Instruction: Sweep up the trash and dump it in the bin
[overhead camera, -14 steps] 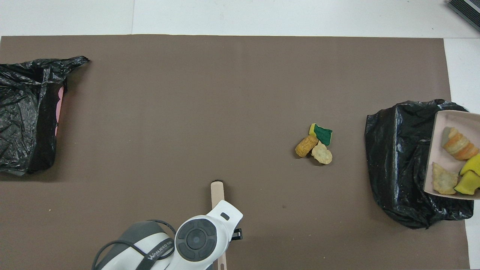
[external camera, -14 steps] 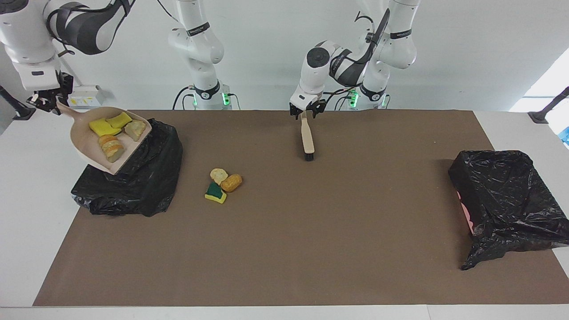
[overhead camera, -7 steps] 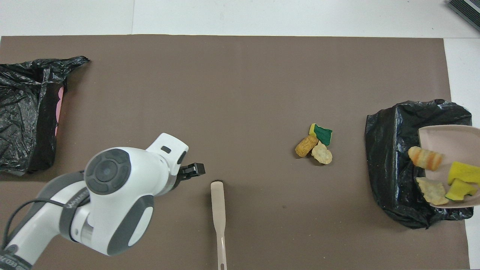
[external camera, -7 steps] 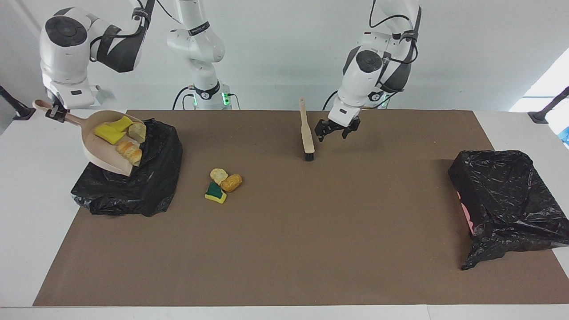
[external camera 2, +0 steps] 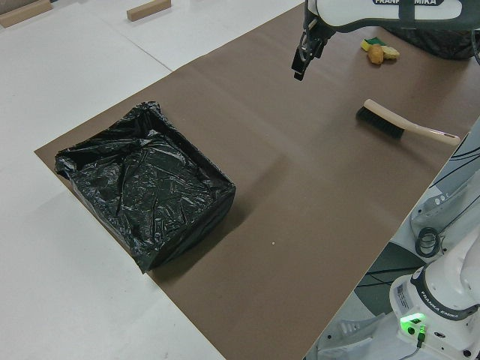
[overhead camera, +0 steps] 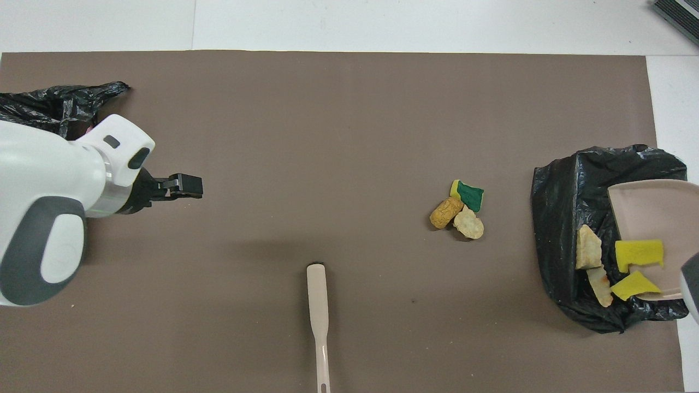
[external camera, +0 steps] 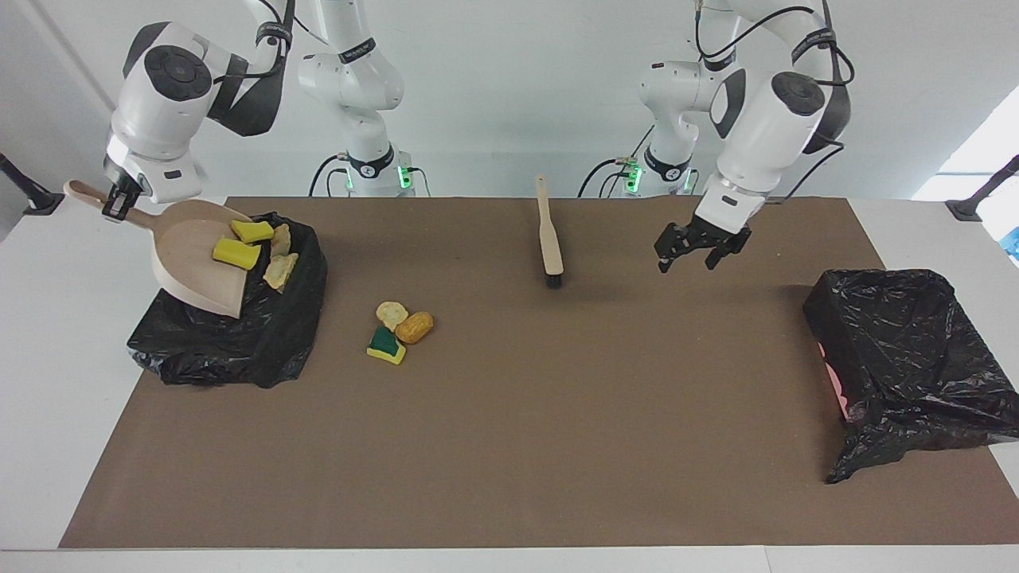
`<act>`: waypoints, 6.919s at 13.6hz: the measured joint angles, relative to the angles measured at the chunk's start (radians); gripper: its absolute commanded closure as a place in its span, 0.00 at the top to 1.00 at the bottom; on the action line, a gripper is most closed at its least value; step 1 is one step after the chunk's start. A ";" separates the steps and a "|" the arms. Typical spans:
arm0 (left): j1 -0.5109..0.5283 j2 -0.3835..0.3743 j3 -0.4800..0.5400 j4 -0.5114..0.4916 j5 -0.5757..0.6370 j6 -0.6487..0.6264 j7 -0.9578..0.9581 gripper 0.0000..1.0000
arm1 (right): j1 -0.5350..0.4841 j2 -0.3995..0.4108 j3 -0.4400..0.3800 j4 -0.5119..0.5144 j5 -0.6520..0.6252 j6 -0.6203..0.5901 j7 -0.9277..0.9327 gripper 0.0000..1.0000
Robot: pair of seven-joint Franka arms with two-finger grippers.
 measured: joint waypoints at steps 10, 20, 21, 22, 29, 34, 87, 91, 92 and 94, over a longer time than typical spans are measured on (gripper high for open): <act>0.176 0.029 0.001 0.338 0.076 -0.300 0.257 1.00 | 0.091 -0.006 0.012 0.110 -0.045 -0.105 0.232 0.00; 0.196 0.011 0.001 0.355 0.076 -0.355 0.274 1.00 | 0.145 -0.014 0.100 0.219 0.361 -0.334 0.776 0.00; 0.196 0.011 0.000 0.355 0.076 -0.355 0.274 1.00 | 0.145 -0.014 0.102 0.219 0.418 -0.334 0.840 0.00; 0.196 0.011 0.000 0.355 0.076 -0.356 0.274 1.00 | 0.147 -0.012 0.107 0.218 0.460 -0.334 0.913 0.00; 0.196 0.011 -0.001 0.355 0.076 -0.356 0.274 1.00 | 0.389 0.101 0.161 0.217 0.683 -0.269 1.638 0.00; 0.109 0.007 0.076 0.355 0.076 -0.394 0.278 1.00 | 0.560 0.328 0.161 0.328 0.802 -0.108 2.015 0.00; -0.188 0.028 0.233 0.243 0.108 -0.252 0.370 1.00 | 1.094 0.184 0.160 -0.244 1.006 0.297 2.406 0.20; -0.189 0.091 0.235 0.303 0.108 -0.249 0.370 1.00 | 1.094 0.184 0.159 -0.246 1.006 0.314 2.406 0.00; -0.194 0.109 0.234 0.315 0.108 -0.248 0.370 1.00 | 1.093 0.185 0.158 -0.246 1.006 0.315 2.406 0.00; -0.219 0.148 0.234 0.347 0.108 -0.244 0.370 1.00 | 1.093 0.185 0.154 -0.244 1.006 0.315 2.406 0.00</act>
